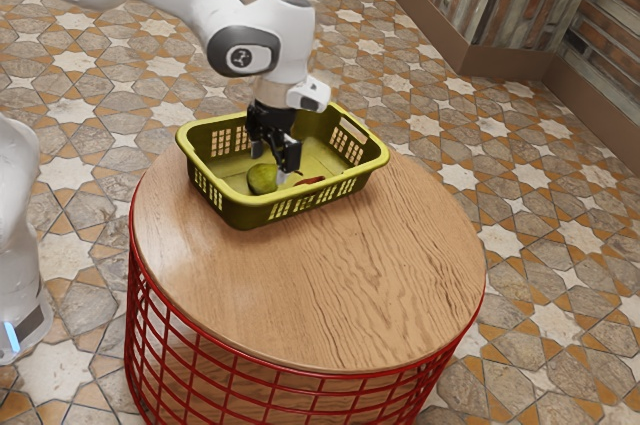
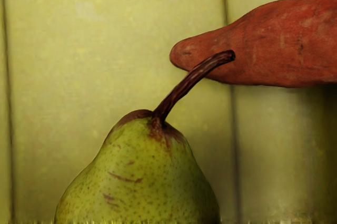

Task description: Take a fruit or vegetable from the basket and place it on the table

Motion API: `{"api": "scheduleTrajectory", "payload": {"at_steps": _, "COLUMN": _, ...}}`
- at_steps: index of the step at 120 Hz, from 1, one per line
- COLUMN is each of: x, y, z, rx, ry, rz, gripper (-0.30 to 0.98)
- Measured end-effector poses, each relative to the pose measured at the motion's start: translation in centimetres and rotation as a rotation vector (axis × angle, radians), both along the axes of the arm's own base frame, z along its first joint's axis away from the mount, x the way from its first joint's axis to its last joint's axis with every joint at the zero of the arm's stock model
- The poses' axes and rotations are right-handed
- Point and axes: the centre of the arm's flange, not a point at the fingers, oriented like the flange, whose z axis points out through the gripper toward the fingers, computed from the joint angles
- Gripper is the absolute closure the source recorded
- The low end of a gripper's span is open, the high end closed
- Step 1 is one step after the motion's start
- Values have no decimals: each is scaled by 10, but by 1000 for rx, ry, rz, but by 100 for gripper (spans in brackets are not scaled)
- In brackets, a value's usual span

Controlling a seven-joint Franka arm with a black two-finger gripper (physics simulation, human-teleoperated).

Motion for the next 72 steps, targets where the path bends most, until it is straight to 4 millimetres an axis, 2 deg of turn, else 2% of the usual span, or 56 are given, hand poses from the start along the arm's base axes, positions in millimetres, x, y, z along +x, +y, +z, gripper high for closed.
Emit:
{"api": "scheduleTrajectory", "payload": {"at_steps": 40, "x": -2, "y": 2, "z": -11, "rx": -1, "ry": 18, "rz": -65, "gripper": 3}}
{"api": "scheduleTrajectory", "payload": {"at_steps": 72, "x": 3, "y": 8, "z": -33, "rx": 4, "ry": 64, "rz": -84, "gripper": 3}}
